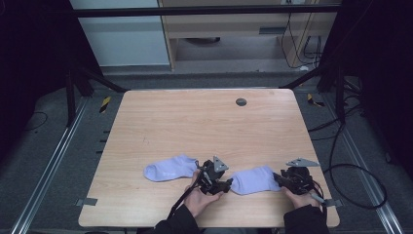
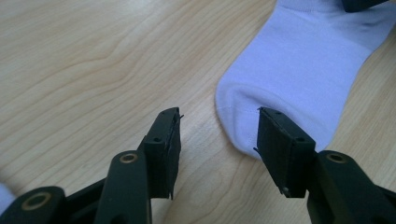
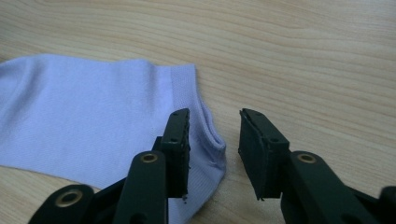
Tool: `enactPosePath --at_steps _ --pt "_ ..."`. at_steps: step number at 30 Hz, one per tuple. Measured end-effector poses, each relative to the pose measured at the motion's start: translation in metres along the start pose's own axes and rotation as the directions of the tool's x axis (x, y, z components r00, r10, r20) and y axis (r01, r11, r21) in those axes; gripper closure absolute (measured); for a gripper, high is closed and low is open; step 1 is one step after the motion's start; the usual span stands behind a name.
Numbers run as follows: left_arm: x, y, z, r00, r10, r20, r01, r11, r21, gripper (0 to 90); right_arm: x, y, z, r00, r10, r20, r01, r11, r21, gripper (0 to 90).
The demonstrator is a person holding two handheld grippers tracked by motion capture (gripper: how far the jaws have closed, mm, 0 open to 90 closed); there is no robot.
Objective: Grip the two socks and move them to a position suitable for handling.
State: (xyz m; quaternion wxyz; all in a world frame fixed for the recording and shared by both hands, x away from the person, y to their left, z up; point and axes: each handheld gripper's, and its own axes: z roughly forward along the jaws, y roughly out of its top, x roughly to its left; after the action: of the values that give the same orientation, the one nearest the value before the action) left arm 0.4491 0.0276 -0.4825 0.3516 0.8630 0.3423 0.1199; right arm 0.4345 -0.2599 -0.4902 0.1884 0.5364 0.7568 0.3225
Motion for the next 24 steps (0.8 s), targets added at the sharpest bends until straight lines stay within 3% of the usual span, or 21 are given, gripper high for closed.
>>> enactPosePath --at_steps 16,24 --pt "-0.006 0.000 0.014 0.9998 -0.017 -0.008 0.017 0.9991 0.039 70.0 0.000 -0.001 0.005 0.9996 -0.024 -0.017 0.024 0.999 0.033 79.0" --pt "-0.009 0.001 0.015 0.9997 -0.023 -0.001 0.023 0.9991 0.036 86.0 0.003 0.001 0.002 0.9993 -0.021 -0.031 0.022 0.999 0.027 86.0"
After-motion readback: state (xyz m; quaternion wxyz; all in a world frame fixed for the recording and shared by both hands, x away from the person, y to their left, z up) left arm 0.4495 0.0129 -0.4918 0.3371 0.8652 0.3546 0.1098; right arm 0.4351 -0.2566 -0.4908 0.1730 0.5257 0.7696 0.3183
